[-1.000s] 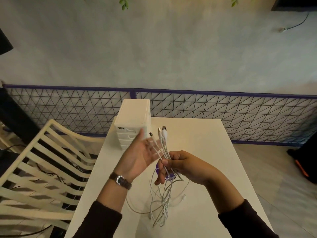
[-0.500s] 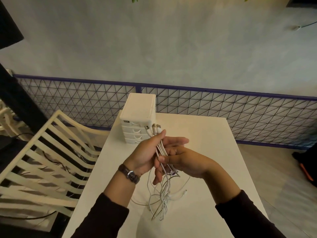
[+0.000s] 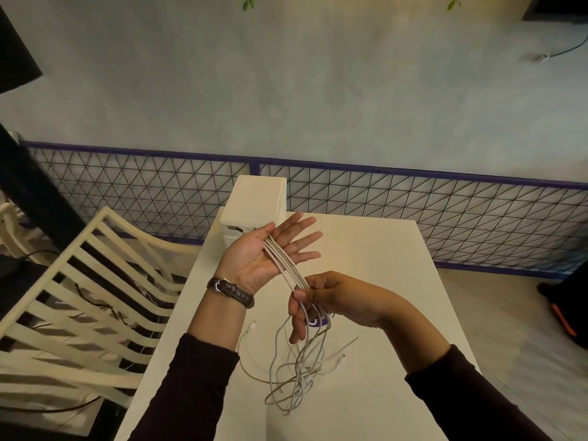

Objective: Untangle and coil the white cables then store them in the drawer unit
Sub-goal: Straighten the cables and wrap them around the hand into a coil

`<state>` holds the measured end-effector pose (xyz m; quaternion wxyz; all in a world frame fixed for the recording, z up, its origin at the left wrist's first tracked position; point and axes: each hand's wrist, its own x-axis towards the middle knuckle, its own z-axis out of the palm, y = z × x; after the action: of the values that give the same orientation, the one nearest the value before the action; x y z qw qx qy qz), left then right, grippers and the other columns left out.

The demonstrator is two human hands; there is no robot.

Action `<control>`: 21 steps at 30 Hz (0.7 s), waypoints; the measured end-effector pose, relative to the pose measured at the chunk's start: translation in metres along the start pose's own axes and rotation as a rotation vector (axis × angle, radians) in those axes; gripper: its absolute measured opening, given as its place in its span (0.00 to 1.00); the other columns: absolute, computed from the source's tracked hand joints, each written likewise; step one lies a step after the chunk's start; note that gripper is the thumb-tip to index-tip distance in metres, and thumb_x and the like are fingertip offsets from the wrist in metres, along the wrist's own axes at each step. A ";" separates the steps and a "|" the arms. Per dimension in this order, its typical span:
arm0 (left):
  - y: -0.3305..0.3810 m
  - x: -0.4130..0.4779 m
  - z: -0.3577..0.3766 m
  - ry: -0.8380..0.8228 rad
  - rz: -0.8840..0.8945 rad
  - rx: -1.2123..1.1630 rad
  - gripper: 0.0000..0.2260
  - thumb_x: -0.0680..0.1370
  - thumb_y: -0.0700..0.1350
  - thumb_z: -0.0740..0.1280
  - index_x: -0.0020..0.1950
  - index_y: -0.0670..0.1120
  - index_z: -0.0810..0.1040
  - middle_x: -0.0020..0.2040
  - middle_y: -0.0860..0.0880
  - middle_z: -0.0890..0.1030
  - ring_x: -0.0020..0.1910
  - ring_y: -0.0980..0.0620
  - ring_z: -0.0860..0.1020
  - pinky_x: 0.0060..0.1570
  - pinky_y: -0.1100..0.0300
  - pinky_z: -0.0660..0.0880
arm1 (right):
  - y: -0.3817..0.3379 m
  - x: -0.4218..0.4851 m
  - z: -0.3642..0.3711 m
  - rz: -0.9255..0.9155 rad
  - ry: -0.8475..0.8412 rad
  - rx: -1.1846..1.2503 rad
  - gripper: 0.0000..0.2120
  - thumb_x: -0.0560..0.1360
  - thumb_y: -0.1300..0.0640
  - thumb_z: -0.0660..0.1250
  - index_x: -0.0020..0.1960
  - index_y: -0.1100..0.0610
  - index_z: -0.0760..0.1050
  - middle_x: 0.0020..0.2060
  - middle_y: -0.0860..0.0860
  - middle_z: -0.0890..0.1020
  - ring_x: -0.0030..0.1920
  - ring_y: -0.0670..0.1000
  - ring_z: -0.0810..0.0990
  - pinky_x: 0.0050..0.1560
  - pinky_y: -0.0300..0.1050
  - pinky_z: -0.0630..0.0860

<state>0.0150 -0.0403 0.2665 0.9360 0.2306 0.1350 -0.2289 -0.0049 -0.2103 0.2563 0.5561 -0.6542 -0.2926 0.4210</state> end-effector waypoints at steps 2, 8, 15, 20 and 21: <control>0.005 0.001 0.000 -0.001 0.011 -0.017 0.25 0.83 0.49 0.45 0.58 0.35 0.75 0.55 0.35 0.80 0.62 0.34 0.71 0.57 0.33 0.63 | -0.001 -0.003 0.001 0.006 -0.010 -0.003 0.13 0.82 0.60 0.53 0.46 0.60 0.74 0.35 0.53 0.81 0.40 0.59 0.81 0.45 0.40 0.75; 0.020 0.001 0.001 0.017 0.049 -0.027 0.25 0.83 0.49 0.45 0.55 0.34 0.76 0.53 0.35 0.81 0.61 0.35 0.72 0.56 0.34 0.63 | 0.003 -0.011 -0.002 0.029 0.007 -0.046 0.13 0.82 0.59 0.53 0.48 0.63 0.74 0.33 0.55 0.78 0.36 0.58 0.78 0.46 0.49 0.76; 0.028 0.000 0.012 0.038 0.070 -0.002 0.25 0.83 0.48 0.44 0.55 0.33 0.75 0.50 0.34 0.82 0.59 0.32 0.73 0.54 0.34 0.64 | 0.000 -0.023 -0.010 0.028 0.054 -0.083 0.13 0.81 0.58 0.54 0.45 0.58 0.74 0.37 0.57 0.78 0.41 0.59 0.77 0.46 0.44 0.76; 0.040 0.008 0.023 0.060 0.094 -0.003 0.27 0.83 0.49 0.43 0.53 0.32 0.76 0.47 0.34 0.83 0.63 0.35 0.71 0.54 0.34 0.65 | -0.009 -0.034 -0.021 0.041 0.084 -0.192 0.13 0.79 0.53 0.57 0.41 0.50 0.78 0.41 0.51 0.80 0.47 0.54 0.75 0.51 0.43 0.72; 0.042 0.009 0.026 0.059 0.096 0.005 0.27 0.83 0.49 0.43 0.53 0.32 0.76 0.47 0.34 0.83 0.63 0.35 0.72 0.55 0.34 0.64 | -0.011 -0.036 -0.024 0.035 0.089 -0.198 0.15 0.79 0.54 0.57 0.40 0.47 0.79 0.43 0.51 0.80 0.48 0.53 0.75 0.51 0.41 0.73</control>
<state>0.0470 -0.0234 0.3011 0.9409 0.2460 0.1506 -0.1773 -0.0003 -0.2501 0.2760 0.4937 -0.7290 -0.2963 0.3701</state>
